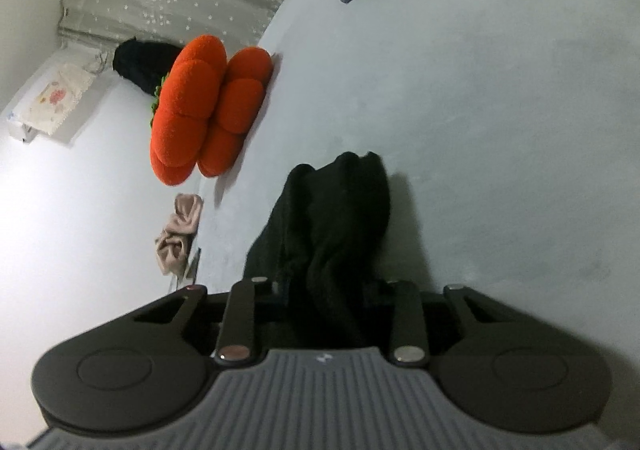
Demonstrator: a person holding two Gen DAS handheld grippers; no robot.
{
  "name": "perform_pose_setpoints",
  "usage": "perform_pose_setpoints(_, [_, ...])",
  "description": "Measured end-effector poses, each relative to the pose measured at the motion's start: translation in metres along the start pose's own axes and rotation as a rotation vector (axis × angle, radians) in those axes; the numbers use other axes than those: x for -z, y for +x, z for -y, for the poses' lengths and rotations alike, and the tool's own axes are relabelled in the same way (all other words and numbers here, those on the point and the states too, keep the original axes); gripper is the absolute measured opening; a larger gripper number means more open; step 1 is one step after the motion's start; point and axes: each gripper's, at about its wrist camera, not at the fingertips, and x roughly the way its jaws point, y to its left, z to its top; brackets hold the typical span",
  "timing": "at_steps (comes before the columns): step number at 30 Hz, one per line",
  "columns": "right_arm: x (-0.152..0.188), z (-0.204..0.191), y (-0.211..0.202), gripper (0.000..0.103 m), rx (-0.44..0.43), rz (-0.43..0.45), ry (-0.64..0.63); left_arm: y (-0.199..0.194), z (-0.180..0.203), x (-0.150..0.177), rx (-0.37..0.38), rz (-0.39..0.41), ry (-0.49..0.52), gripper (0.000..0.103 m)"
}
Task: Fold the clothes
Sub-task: 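Grasp the folded black bundle with both grippers and lift it, then carry the black bundle with both grippers to the stack of folded clothes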
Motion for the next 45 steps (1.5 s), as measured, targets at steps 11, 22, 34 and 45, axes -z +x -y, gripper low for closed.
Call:
perform_pose_setpoints(11, [-0.015,-0.052,-0.005,0.029,-0.033,0.116,-0.039,-0.001,0.051,-0.053,0.047,0.052,0.099,0.018])
perform_pose_setpoints(22, [-0.096,-0.087,-0.003,0.029,-0.035,0.297,-0.076,0.071,0.140,-0.125,0.054,0.043,0.299,0.018])
perform_pose_setpoints(34, [-0.223,-0.104,0.005,0.029,0.002,0.539,-0.136,0.210,0.244,-0.219,0.052,0.007,0.467,0.018])
perform_pose_setpoints(45, [-0.294,-0.061,0.007,0.029,0.103,0.667,-0.057,0.320,0.286,-0.233,0.006,-0.028,0.613,0.019])
